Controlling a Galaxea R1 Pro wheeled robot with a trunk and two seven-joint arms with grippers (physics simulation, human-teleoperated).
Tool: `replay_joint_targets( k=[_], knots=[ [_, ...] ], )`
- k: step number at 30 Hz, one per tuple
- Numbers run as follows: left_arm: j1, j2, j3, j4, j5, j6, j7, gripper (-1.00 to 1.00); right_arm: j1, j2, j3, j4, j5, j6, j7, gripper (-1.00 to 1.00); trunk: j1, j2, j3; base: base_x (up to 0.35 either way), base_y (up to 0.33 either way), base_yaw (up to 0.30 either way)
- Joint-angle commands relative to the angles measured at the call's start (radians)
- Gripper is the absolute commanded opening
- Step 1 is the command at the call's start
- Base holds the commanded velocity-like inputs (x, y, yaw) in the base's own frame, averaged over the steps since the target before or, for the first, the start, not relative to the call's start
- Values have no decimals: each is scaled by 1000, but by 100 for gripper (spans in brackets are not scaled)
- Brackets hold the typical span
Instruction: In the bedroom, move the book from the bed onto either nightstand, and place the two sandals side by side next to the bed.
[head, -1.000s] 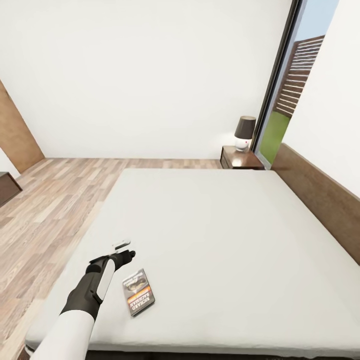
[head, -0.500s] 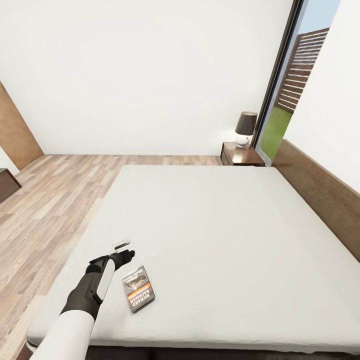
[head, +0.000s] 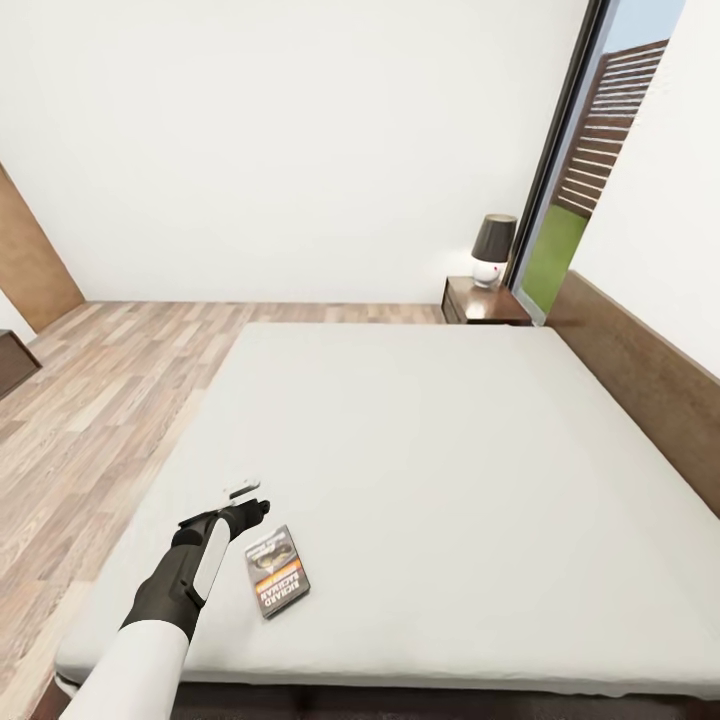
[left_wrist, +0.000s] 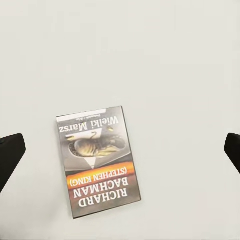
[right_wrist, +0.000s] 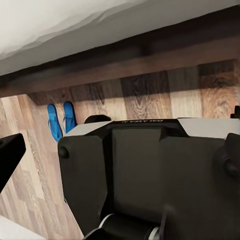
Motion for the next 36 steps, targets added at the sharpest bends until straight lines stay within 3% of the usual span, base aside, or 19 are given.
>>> replay_joint_targets(
  k=[1, 36],
  knots=[
    [-1, -1, 2, -2, 11, 5, 7, 100, -1, 0, 2, 1, -10, 3, 4, 100, 0, -2, -3, 0, 0, 0],
    [-1, -1, 2, -2, 12, 5, 5, 100, -1, 0, 2, 1, -10, 3, 4, 100, 0, -2, -58, 0, 0, 0]
  ],
)
